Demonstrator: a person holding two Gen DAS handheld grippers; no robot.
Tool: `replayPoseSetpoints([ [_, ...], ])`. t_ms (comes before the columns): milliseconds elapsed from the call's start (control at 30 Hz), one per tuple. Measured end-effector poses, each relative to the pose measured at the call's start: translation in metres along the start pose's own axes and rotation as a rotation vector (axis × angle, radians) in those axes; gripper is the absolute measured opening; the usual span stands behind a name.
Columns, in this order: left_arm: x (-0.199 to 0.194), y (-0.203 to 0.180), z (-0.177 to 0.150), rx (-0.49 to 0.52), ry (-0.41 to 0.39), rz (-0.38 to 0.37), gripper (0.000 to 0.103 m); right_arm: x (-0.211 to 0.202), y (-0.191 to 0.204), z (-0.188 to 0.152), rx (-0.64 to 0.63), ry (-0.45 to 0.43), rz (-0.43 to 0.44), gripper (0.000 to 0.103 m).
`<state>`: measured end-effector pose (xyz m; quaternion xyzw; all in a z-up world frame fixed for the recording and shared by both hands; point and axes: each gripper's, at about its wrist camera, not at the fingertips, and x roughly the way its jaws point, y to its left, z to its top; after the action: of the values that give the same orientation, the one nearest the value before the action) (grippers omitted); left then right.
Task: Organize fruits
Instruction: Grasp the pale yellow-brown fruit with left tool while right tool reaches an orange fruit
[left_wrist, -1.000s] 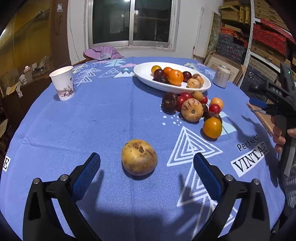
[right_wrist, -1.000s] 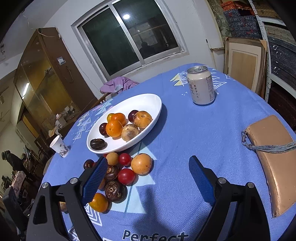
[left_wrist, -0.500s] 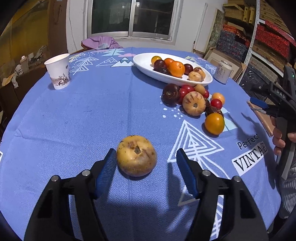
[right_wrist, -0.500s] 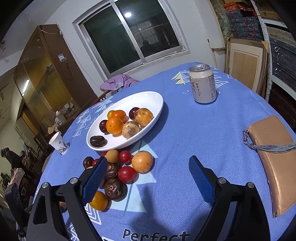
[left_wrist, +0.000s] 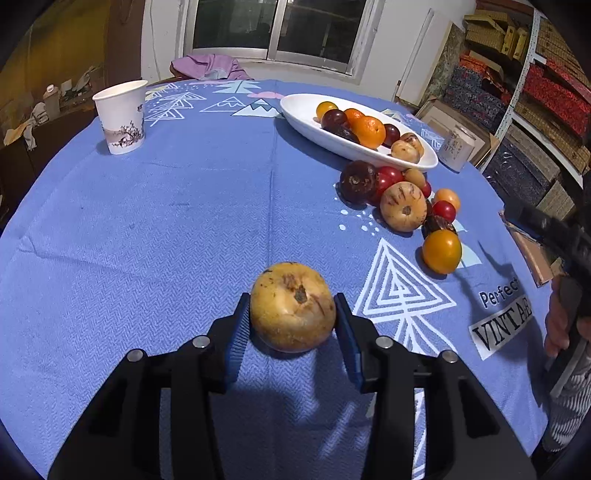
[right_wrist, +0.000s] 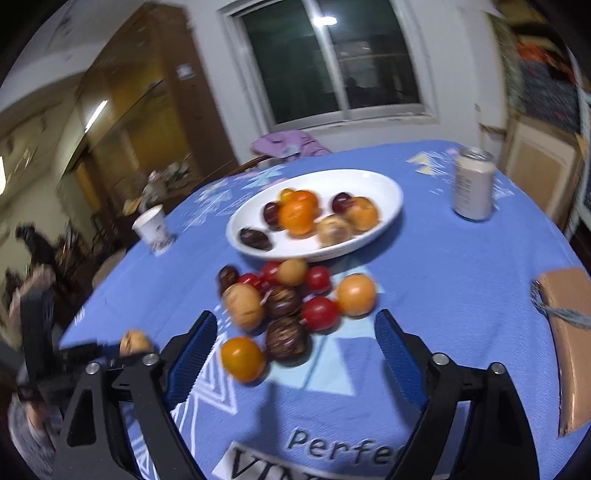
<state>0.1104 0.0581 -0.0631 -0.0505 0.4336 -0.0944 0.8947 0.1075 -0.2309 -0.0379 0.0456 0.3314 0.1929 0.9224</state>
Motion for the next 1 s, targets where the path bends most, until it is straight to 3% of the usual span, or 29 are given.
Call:
replayPoseSetpoints([
  [67, 0.000, -0.002, 0.000, 0.008, 0.000, 0.009, 0.044, 0.005, 0.022, -0.009, -0.097, 0.029, -0.010, 0.066],
  [133, 0.000, -0.003, 0.000, 0.012, -0.001, 0.014, 0.044, 0.018, 0.041, -0.020, -0.190, 0.089, -0.018, 0.043],
  [200, 0.000, -0.004, 0.000, 0.016, 0.000, 0.018, 0.044, 0.025, 0.051, -0.025, -0.234, 0.131, -0.016, 0.037],
  [467, 0.001, -0.005, 0.000, 0.025, 0.000, 0.027, 0.044, 0.036, 0.048, -0.018, -0.162, 0.158, 0.004, 0.037],
  [1000, 0.001, -0.004, 0.000, 0.017, -0.008, 0.019, 0.044, 0.044, 0.052, -0.015, -0.151, 0.162, 0.021, 0.036],
])
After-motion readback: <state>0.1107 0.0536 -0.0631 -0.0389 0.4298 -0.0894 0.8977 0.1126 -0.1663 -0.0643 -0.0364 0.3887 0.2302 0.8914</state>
